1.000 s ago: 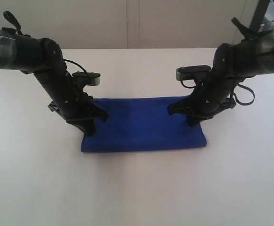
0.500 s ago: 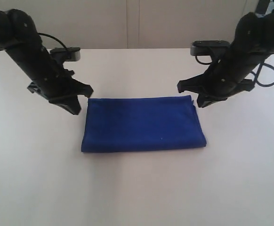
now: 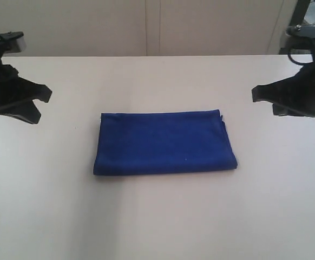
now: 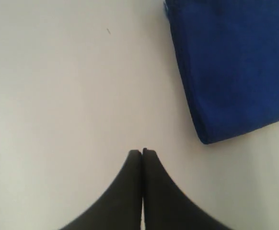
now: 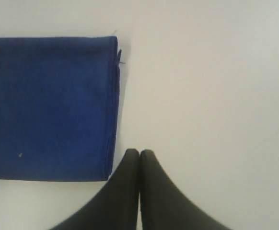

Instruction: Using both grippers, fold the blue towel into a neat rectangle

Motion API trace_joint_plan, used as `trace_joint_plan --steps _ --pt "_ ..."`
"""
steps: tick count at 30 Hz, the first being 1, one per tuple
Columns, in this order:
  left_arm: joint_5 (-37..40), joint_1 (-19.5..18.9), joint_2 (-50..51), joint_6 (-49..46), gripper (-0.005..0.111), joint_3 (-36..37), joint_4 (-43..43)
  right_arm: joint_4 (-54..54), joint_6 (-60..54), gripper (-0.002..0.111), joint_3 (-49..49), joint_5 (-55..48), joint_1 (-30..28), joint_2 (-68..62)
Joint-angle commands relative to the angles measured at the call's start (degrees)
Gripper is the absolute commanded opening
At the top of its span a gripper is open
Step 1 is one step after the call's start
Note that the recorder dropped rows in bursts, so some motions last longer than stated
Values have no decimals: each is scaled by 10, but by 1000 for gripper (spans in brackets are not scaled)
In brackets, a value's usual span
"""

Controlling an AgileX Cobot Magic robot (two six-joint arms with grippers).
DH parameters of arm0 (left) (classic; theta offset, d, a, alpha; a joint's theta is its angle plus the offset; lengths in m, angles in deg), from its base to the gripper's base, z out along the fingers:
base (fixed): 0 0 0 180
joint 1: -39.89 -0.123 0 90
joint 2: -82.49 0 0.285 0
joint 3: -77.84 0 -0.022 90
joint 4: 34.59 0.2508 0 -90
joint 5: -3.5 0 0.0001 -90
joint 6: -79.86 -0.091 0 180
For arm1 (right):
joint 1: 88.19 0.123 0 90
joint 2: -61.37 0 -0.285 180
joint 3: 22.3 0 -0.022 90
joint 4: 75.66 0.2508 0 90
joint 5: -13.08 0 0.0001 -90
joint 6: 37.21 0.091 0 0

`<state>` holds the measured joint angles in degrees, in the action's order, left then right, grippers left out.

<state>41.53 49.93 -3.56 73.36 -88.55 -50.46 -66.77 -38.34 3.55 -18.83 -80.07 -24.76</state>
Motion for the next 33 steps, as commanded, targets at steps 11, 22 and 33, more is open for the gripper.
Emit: trace_joint_plan --steps 11,22,33 --pt "-266 -2 -375 -55 0 310 1 -57 -13 0 228 203 -3 393" --pt "-264 -2 -404 -58 0 328 1 -59 -16 0 252 226 -3 394" --pt "-264 -2 -404 -58 0 328 1 -59 -16 0 254 225 -2 403"
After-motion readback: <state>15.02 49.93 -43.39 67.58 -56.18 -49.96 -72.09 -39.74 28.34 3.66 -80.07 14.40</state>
